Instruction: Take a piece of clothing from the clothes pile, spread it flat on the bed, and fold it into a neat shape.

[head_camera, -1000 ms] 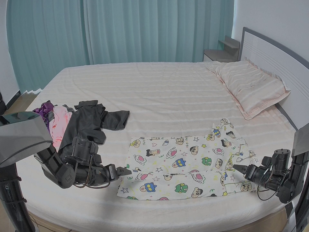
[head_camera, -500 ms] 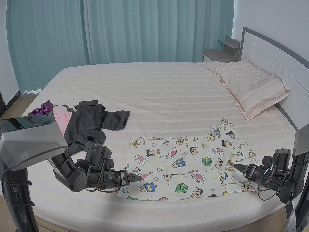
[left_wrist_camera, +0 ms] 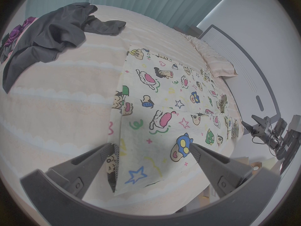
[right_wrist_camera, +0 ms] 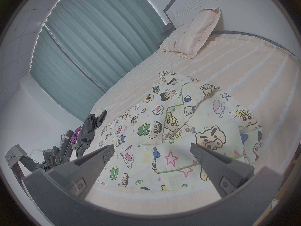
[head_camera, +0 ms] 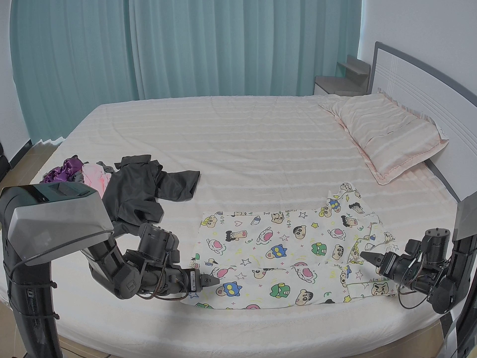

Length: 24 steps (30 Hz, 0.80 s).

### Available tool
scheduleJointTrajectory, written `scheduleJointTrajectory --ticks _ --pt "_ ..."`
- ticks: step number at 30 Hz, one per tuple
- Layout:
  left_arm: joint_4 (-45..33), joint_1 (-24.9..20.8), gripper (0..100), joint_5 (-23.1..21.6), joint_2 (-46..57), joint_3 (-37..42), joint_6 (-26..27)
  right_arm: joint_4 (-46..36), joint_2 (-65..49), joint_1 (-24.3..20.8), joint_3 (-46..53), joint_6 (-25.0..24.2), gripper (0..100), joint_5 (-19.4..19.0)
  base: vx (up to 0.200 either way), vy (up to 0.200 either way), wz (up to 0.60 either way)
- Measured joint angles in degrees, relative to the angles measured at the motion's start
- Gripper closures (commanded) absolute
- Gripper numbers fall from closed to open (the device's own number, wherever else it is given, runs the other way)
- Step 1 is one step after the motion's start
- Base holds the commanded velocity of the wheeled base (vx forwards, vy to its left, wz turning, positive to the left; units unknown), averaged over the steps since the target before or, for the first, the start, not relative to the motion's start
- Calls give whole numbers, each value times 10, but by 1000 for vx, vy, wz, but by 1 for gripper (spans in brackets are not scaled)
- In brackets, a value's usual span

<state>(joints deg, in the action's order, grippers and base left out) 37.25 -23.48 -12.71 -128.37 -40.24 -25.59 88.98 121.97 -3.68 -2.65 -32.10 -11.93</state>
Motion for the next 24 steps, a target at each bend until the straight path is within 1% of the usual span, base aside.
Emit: scheduleJointTrajectory --ticks 5,6,15,18,21,24 --pt "-1 -12 0 11 -7 -11 0 0 0 0 0 0 0 0 0 0 0" --pt "-2 -14 100 15 -8 -12 0 0 0 0 0 0 0 0 0 0 0" --pt "-29 -18 100 36 -12 -12 -2 0 0 0 -1 0 0 -1 0 0 0" --pt "-48 -17 100 39 -7 -1 -3 0 0 0 -1 0 0 -1 0 0 0" --pt "-52 -16 100 40 -1 12 -3 0 0 0 0 0 0 -1 0 0 0" --pt "-52 -16 100 54 5 21 -3 0 0 0 0 0 0 -1 0 0 0"
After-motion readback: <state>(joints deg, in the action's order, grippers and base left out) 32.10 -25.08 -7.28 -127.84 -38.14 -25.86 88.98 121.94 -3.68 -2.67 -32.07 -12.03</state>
